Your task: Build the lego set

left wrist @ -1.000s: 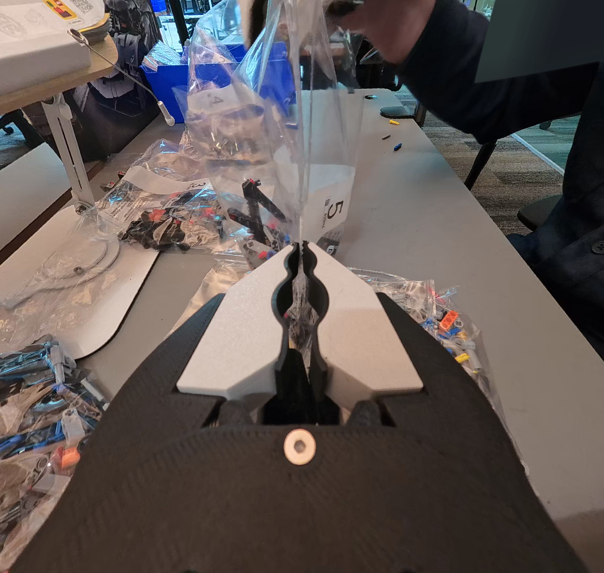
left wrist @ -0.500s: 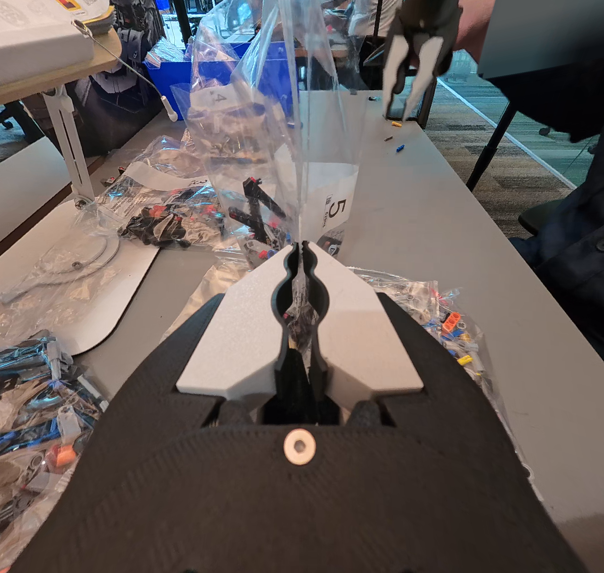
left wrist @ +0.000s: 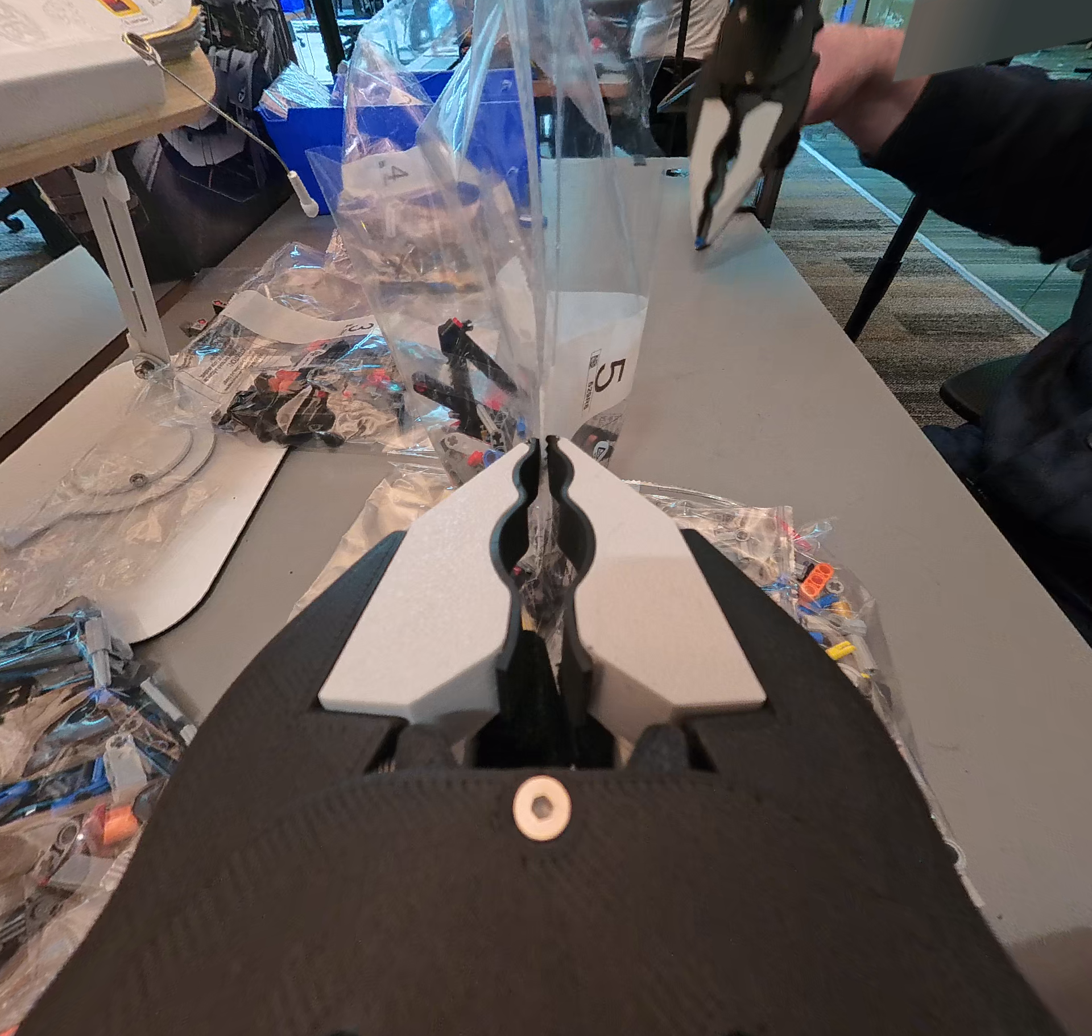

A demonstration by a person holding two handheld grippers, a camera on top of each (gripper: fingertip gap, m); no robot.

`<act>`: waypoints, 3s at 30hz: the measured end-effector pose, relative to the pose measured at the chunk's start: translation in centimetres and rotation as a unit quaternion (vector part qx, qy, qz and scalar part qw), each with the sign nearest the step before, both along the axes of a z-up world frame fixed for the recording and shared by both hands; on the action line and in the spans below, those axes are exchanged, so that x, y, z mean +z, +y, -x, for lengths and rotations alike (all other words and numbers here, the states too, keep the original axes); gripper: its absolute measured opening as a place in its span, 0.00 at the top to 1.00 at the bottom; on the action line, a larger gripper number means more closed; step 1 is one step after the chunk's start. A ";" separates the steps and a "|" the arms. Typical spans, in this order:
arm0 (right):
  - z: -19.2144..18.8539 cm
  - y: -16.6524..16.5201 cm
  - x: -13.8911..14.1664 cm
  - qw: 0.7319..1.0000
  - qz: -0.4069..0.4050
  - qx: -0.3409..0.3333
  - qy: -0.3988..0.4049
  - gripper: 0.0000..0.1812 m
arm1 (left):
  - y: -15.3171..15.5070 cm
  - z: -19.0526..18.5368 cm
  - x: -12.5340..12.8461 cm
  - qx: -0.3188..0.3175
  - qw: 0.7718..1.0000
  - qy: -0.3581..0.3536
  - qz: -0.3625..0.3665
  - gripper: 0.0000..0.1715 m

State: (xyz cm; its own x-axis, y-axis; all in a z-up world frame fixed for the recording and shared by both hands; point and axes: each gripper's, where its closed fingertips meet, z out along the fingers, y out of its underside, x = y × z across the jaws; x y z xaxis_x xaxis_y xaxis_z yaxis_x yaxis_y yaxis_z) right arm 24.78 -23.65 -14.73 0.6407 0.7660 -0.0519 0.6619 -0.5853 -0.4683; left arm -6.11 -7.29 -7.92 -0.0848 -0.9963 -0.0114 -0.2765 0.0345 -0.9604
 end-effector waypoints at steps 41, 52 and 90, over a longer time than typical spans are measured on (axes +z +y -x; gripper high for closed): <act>3.8 8.7 8.9 0.996 -0.091 0.022 0.009 0.88 | -0.2 -0.1 0.1 -0.004 1.000 0.000 -0.003 0.99; -6.9 -3.2 -1.7 0.993 0.072 -0.091 -0.039 0.89 | -0.1 -0.3 -0.4 -0.002 1.000 0.006 0.001 0.99; 23.3 17.1 13.1 0.966 -0.099 0.144 0.190 0.92 | 0.0 0.2 -0.1 -0.002 1.000 0.001 -0.001 0.99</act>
State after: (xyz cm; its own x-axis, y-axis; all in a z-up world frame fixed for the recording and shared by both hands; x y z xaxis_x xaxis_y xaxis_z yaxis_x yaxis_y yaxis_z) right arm 1.50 -6.51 -1.60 0.3632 0.9286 -0.0756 0.5429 -0.2769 -0.7928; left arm -6.31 -7.30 -8.03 -0.0882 -0.9960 -0.0130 -0.2792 0.0372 -0.9595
